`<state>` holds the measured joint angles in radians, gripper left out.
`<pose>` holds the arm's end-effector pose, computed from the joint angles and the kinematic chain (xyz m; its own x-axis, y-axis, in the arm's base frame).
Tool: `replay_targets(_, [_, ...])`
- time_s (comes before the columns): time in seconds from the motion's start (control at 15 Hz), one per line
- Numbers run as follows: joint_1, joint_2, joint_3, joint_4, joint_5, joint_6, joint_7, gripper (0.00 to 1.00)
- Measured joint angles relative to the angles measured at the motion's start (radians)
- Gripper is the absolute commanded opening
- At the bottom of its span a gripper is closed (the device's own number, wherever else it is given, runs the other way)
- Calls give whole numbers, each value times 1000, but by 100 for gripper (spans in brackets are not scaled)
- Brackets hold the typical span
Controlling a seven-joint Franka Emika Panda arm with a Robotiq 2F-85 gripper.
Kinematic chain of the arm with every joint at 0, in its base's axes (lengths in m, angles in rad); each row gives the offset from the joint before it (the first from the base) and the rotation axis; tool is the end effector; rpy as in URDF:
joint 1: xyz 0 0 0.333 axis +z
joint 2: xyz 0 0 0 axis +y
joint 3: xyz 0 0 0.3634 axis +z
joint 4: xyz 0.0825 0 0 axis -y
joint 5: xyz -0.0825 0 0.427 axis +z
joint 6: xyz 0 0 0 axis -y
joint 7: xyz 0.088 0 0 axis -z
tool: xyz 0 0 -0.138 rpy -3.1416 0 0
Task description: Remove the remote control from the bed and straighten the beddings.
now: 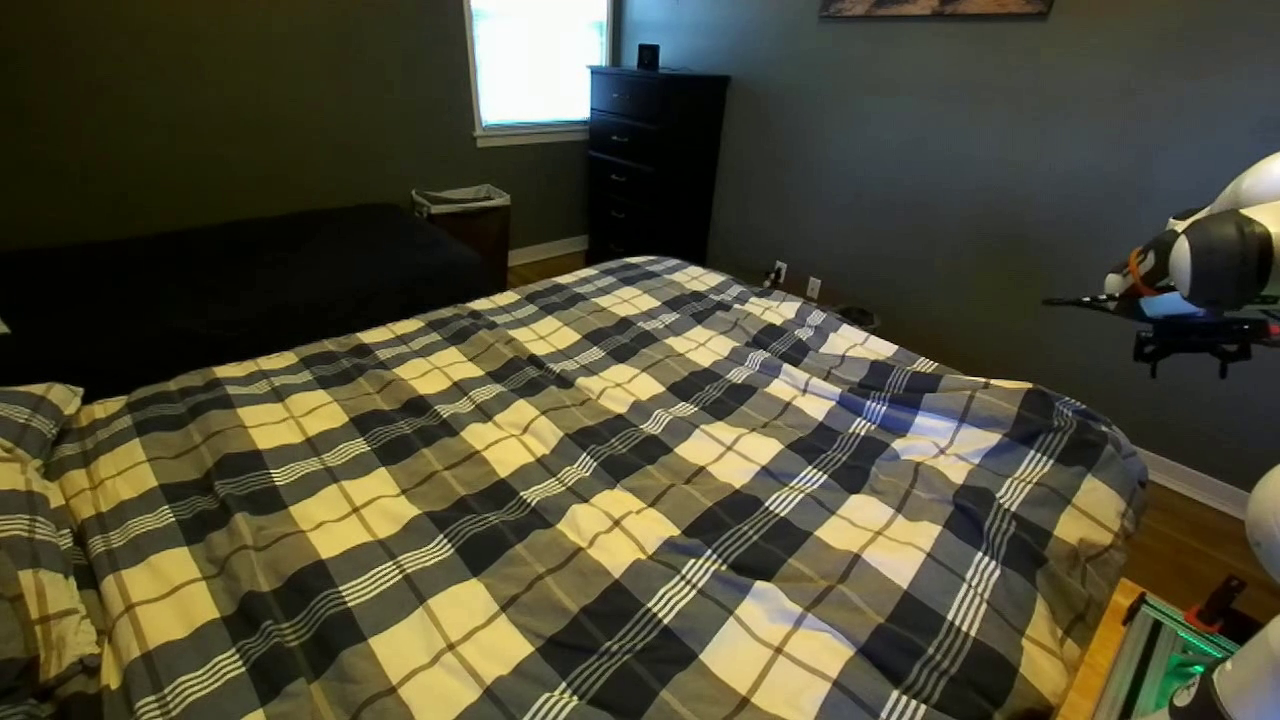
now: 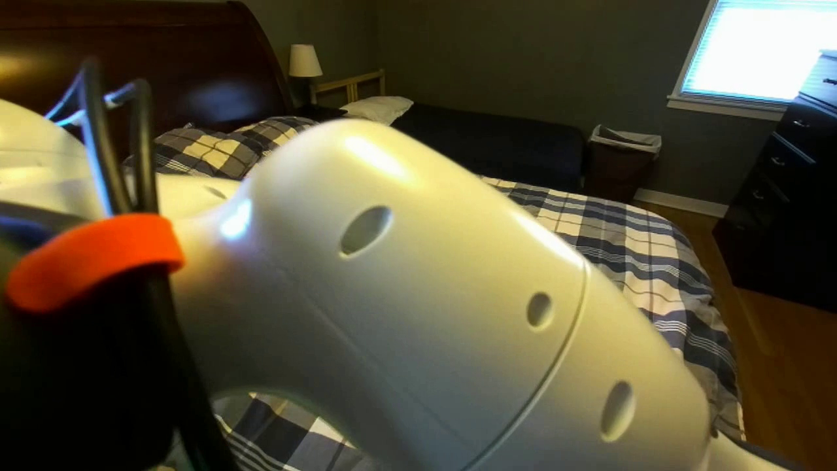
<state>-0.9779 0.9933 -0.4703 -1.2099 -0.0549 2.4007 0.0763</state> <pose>0.2261 -0.8356 0.2148 0.3652 -0.8981 0.2452 -0.8805 -0.2477 0.4041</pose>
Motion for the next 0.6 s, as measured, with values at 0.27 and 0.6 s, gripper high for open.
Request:
replay_targets(0.27, [-5, -71, 82, -52, 0, 5, -93, 100])
replay_targets(0.6, [-3, -162, 170, -150, 0, 5, -209, 100])
